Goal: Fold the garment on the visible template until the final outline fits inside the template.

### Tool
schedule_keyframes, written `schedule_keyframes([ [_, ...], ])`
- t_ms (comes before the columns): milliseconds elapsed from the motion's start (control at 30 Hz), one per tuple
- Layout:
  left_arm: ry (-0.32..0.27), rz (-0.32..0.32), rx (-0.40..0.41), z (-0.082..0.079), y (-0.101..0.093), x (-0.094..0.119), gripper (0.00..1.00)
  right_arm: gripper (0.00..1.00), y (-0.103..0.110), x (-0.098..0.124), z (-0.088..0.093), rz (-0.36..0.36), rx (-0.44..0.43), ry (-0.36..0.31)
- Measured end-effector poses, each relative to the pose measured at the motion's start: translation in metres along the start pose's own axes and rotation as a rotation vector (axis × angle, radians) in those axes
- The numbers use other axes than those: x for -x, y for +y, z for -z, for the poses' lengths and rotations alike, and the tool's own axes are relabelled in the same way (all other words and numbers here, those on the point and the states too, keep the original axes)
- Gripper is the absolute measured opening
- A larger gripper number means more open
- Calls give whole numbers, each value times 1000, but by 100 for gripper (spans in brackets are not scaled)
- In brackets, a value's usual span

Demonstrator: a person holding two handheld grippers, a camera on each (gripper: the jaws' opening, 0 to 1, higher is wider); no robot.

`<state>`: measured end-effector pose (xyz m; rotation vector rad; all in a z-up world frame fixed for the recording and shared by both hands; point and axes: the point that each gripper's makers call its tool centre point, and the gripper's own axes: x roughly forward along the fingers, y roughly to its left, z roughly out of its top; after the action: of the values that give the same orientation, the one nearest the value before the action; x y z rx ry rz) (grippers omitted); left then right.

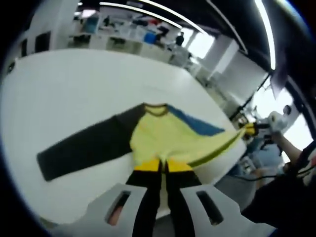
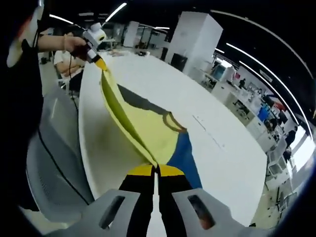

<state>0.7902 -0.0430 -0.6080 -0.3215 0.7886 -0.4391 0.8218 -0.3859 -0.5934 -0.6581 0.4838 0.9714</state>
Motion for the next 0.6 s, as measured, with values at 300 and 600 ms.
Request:
schedule_keyframes([
  [300,63,-32,23,39,9,1,0,2,43,-9,22,-76,8,61],
  [600,165,-60,-9,81,33,-8,0,2,88,-25,51,-180,54,142],
])
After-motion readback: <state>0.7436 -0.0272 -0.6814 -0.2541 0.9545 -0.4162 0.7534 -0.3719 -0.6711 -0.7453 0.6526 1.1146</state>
